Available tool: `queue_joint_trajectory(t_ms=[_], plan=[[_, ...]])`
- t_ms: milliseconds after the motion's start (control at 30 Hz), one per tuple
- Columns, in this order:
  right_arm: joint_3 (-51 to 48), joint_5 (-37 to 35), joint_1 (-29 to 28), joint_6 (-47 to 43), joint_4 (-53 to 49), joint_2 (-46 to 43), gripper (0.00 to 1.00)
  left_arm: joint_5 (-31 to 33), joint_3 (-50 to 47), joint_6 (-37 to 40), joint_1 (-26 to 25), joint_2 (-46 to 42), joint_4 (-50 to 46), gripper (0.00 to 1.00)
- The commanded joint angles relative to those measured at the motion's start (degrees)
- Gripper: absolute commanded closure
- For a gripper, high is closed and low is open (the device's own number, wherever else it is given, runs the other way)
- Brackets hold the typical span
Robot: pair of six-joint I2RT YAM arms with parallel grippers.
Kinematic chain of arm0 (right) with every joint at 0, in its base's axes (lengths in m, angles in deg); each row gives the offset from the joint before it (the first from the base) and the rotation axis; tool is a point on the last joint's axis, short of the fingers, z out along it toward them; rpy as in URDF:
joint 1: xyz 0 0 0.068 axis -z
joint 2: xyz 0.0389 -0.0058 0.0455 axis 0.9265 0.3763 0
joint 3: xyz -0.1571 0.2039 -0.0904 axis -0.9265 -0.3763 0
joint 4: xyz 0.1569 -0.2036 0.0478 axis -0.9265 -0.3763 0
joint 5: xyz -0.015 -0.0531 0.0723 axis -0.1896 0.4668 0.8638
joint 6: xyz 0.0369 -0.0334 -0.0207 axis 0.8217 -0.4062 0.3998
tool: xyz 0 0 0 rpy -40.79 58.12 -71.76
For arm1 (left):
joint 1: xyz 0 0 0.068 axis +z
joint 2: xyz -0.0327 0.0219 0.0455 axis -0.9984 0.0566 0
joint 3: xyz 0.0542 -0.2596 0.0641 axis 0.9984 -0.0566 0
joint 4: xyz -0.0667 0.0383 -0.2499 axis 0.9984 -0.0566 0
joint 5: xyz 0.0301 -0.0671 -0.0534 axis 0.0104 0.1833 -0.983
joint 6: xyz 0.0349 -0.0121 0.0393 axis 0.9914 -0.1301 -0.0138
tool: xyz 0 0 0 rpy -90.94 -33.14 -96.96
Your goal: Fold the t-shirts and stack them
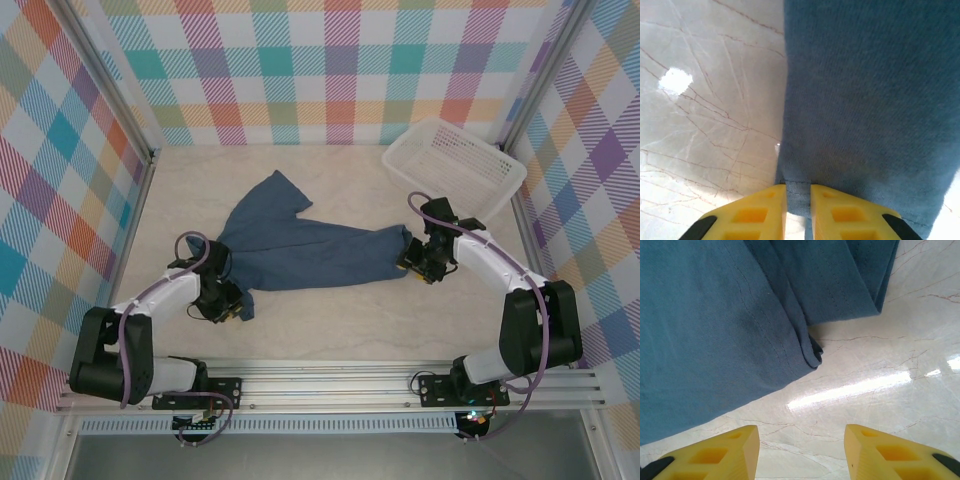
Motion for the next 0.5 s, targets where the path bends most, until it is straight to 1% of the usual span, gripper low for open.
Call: queue_joint_trajectory(t_ms=[0,100,200,333,400,467], plan=[[-0.64,0.62,0.26,-0.58,-0.85,-1.18,0.52,1.63,-0.98,0.51,-0.81,0.78,0.12,0.85],[-0.81,0.17,0.25,-0.60,-0.98,-1.09,0.52,3.06,-0.79,0.86,-1.00,0.68,-0.50,0.93],[-0.58,-1.19,0.27,-0.48,-1.74,-0.91,0.51,6.00,0.38,0.90,-1.44,-2.03,-3.77,1.00],[-0.55,-1.97,0.35,0.28,-1.18,0.27,0.50,11.01,3.77,-0.76,-1.69,-9.26,-10.95,1.00],[-0.47,-0.73,0.37,0.49,0.52,2.18,0.51,11.98,5.08,-1.28,-1.69,-11.85,-13.25,1.00],[-0.70,0.79,0.36,1.23,2.74,4.57,0.54,12.19,6.03,-1.77,-1.69,-13.18,-14.95,1.00]])
